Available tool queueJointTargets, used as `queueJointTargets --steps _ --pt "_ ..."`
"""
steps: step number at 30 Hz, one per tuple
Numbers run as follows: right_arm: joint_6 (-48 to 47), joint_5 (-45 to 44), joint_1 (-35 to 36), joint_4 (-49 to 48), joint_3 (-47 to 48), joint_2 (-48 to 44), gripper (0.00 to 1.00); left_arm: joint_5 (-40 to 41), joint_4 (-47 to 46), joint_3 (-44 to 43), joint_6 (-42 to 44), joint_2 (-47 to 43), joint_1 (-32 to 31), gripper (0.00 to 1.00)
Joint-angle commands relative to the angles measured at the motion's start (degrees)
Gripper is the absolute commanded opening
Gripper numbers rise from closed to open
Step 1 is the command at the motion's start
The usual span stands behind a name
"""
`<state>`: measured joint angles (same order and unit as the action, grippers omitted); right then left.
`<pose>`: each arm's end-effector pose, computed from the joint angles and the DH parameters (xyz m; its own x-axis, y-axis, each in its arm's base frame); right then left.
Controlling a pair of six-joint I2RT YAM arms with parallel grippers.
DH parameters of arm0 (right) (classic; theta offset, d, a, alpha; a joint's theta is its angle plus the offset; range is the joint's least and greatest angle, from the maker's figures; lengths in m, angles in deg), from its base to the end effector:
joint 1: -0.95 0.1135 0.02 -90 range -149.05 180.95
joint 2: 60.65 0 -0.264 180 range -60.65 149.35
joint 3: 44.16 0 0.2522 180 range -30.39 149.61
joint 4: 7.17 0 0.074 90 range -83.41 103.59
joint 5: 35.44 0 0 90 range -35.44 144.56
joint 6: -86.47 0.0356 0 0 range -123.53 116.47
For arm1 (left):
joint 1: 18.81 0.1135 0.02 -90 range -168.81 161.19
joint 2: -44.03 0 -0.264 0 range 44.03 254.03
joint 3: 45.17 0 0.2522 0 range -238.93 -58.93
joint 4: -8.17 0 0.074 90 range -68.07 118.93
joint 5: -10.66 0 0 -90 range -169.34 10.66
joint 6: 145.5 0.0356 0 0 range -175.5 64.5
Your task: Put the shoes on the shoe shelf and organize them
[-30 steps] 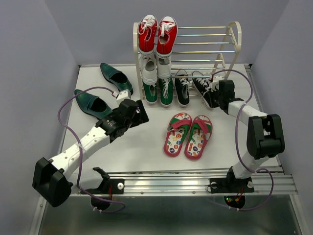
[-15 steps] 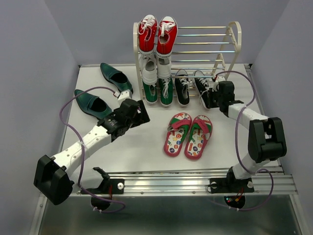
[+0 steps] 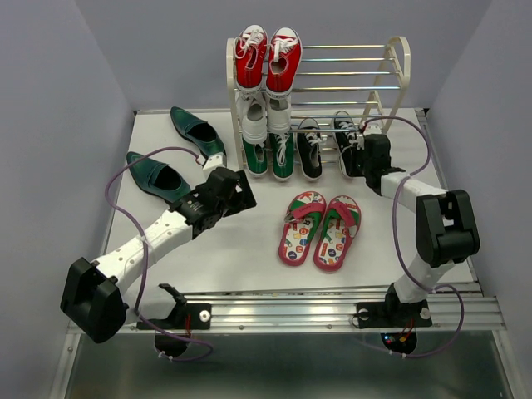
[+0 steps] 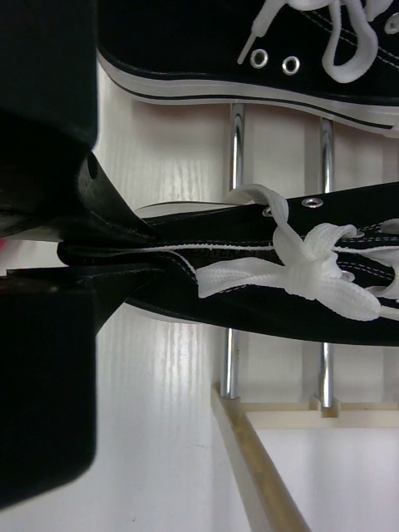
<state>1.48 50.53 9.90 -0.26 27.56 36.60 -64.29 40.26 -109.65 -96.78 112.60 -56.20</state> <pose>0.3692 0.0556 0.2080 -0.5363 0.0037 -0.8440 -0.0500 0.9981 0.0361 0.2142 -0.1521 0.2773 -0.6295 -0.3208 -0.7077 0.0061 0.9087 -0.4173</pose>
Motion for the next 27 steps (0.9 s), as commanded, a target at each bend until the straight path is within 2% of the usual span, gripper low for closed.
queueJointTargets --steps 1,5,9,11,12,14,15,16,21,23,27 --pt "0.35 -2.47 0.63 -9.24 6.02 0.21 0.01 0.60 -1.45 -1.75 -0.12 -0.29 0.12 0.99" --pt "0.69 -2.55 0.63 -9.23 7.52 2.94 0.01 0.77 -1.54 -1.58 -0.03 -0.20 0.12 0.99" --pt "1.92 -4.32 1.16 -8.79 8.58 4.09 0.09 0.68 -1.19 -2.01 0.14 0.15 0.12 0.99" --pt "2.28 -4.93 1.16 -8.18 8.40 3.74 0.25 0.86 -0.93 -2.10 0.14 0.07 0.12 0.99" --pt "2.54 -4.93 1.16 -7.74 8.23 3.04 0.29 0.77 -0.92 -2.02 0.06 -0.02 0.12 0.99" --pt "2.98 -4.93 1.16 -6.78 7.88 2.42 0.45 0.77 -1.27 -1.67 -0.03 -0.55 0.12 0.99" --pt "3.68 -4.67 1.16 -5.73 7.53 1.46 0.59 0.68 -1.45 -1.58 -0.12 -0.81 0.12 0.99" --pt "4.12 -4.23 1.16 -5.28 7.26 0.84 0.65 0.60 -1.54 -1.40 -0.12 -0.81 0.12 0.99" --pt "7.64 -1.95 1.68 -1.34 4.89 -4.25 0.78 -1.07 -1.89 -0.09 -0.82 -1.60 -0.05 0.99" --pt "9.74 -1.07 1.68 0.34 2.96 -7.77 1.00 -1.43 -1.89 1.14 -1.08 -2.74 -0.14 0.99" --pt "13.17 -0.54 2.73 4.38 -3.00 -16.37 1.00 -3.79 -1.98 2.82 -0.82 -3.62 -0.67 0.99"
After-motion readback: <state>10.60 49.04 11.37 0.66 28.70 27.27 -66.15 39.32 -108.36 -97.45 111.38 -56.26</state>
